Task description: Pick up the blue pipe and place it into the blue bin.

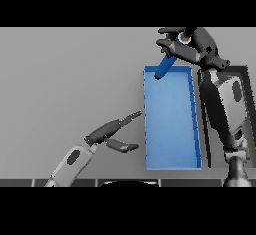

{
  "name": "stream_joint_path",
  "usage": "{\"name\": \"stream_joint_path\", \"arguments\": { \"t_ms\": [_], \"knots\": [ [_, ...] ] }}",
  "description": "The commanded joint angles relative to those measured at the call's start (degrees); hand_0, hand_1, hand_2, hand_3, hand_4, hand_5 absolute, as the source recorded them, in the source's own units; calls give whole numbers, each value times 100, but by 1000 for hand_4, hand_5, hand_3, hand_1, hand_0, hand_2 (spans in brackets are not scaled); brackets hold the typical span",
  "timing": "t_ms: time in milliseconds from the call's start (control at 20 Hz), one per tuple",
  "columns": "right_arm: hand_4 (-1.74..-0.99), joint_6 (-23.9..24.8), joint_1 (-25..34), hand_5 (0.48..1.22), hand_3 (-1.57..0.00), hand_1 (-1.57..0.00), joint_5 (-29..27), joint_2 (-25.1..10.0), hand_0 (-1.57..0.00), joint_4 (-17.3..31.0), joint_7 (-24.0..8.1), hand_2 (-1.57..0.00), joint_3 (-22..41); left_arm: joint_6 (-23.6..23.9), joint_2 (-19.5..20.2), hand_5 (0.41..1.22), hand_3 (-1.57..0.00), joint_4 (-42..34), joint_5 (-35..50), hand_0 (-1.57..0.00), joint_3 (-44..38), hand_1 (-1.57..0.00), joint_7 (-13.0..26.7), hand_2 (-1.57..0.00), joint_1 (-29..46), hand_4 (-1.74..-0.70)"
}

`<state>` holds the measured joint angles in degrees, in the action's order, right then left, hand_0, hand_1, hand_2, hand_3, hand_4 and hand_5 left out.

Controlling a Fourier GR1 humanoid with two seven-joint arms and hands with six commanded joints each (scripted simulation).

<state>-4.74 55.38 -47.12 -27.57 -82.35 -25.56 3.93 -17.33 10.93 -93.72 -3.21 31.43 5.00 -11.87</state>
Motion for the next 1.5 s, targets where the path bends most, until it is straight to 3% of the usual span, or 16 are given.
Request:
{"name": "stream_joint_path", "arguments": {
  "t_ms": [0, 200, 450, 550, 750, 800, 850, 950, 1050, 1100, 1250, 1350, 1450],
  "knots": [
    [-1739, -16, -111, 1124, -1571, -1571, 33, -33, -1571, 157, -1, -1571, -18, -10, 26, 489, 1, -32, 4, 1, 7, 1, 7, 1, 37, -906],
    [-1740, 114, -912, 1122, -1571, -1571, 293, -63, -1571, 275, -183, -1571, 139, -19, 26, 483, 1, 10, 33, 1, -22, 1, 104, 1, 36, -894],
    [-1741, 553, -1892, 1120, -1571, -1571, 608, 81, -1571, 112, -824, -1571, 336, -21, -31, 466, 1, 15, 45, 1, 10, 1, 75, 1, 37, -887],
    [-1741, 621, -2256, 1122, -1571, -1571, 598, -23, -1571, 104, -939, -1571, 548, 12, -43, 463, 1, 80, -32, 1, 22, 1, -6, 1, 26, -881],
    [-1591, 602, -2696, 1114, -1571, -1571, 470, -334, -1571, 299, -939, -1571, 1235, 18, -54, 460, 1, 101, -24, 1, 33, 1, 46, 1, 68, -884],
    [-1599, 766, -2617, 1110, -1330, -1571, 250, -550, -1571, 421, -938, -1571, 1557, 38, -75, 457, 1, 56, -23, 1, 33, 1, 58, 1, 48, -885],
    [-1547, 981, -2612, 1133, -1122, -1459, 24, -701, -1563, 552, -938, -1393, 1916, 28, -51, 455, 1, 63, -16, 1, 19, 1, 47, 1, 48, -886],
    [-1455, 1360, -2333, 1164, -718, -933, -772, -1065, -1045, 781, -938, -891, 2698, 43, -56, 454, 1, 52, -47, 1, 52, 1, 37, 1, 101, -885],
    [-1338, 1591, -2158, 1157, -459, -597, -1283, -1252, -668, 887, -938, -570, 3272, 36, -52, 454, 1, 79, -35, 1, 18, 1, 91, 1, 36, -886],
    [-1285, 1392, -2094, 1141, -367, -477, -1266, -1368, -534, 864, -938, -456, 3463, 25, -39, 453, 1, 4, 9, 1, 8, 1, 126, 1, 44, -888],
    [-1179, 1248, -1927, 975, -187, -244, -1057, -1548, -273, 929, -940, -233, 3911, 41, -53, 454, 1, 20, -15, 1, 28, 1, 112, 1, 64, -893],
    [-1149, 1093, -1782, 887, -120, -156, -623, -1606, -174, 949, -927, -149, 4174, 25, -49, 451, 1, 35, 38, 1, -36, 1, 151, 1, -29, -896],
    [-1125, 1039, -1759, 821, -76, -99, -339, -1572, -111, 1025, -706, -95, 4312, 5, -22, 450, 1, 58, 42, 1, -52, 1, 87, 1, -38, -899]
  ]
}}
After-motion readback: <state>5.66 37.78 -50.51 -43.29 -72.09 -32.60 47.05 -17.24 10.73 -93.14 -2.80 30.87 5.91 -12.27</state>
